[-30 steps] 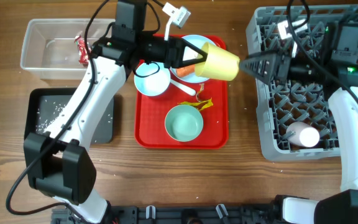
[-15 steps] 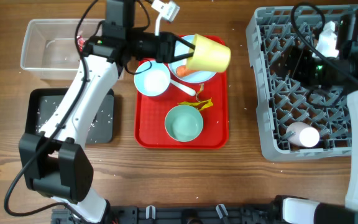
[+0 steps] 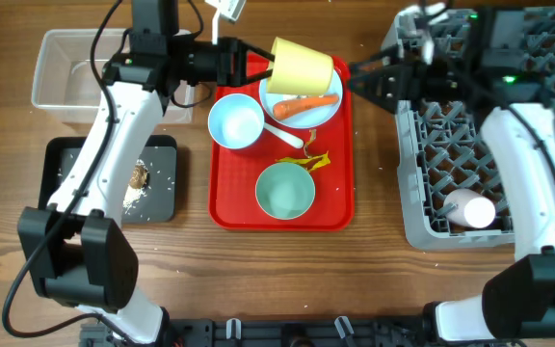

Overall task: Sort waste into correct bins and load items into the dishwasher rack
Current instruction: 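Lift the yellow cup with the left gripper toward the right gripper, then grasp the yellow cup with the right gripper and pull it away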

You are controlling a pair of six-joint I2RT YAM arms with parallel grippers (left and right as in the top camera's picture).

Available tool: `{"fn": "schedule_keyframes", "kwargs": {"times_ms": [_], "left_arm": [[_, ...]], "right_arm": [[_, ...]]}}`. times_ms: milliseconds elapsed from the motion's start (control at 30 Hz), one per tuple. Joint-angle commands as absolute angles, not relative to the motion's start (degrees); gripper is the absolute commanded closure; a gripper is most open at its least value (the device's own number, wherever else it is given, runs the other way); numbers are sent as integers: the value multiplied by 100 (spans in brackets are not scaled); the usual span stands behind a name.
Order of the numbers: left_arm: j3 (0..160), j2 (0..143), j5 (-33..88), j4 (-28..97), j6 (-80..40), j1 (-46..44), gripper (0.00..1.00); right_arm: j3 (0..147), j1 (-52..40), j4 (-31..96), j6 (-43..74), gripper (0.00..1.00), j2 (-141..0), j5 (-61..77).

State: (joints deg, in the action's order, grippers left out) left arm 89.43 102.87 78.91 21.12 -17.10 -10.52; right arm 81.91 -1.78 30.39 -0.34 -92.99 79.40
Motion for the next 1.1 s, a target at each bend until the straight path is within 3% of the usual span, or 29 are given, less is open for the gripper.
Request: {"fn": "schedule_keyframes", "kwargs": {"times_ms": [0,200,500,633,800,1067], "left_arm": [[9002,10230,8119,2053,-1743,-1256,96],[9002,10230,8119,2056,-1743,-1302,96],[9002,10230,8117,2056,-1741,-1302,96],[9002,10230,8117,2056,-1739,-1302,96],[9002,10230,8117,2058,-1739,-1302,83],[9002,10230,8121,2097,-1737,-1297,80]], "right_arm": [[8053,-530,2436,915,8,-9255,8040],[8053,-803,2202,1076,9,-9255,7968],[8053,-803,2163,1208,38,-9255,7839],[8053,-803,2163,1205,39,-9255,7828],[8053,-801,2163,1216,40,-9255,7778],[8053,-554,2434,1048,40,-9253,7778]]}}
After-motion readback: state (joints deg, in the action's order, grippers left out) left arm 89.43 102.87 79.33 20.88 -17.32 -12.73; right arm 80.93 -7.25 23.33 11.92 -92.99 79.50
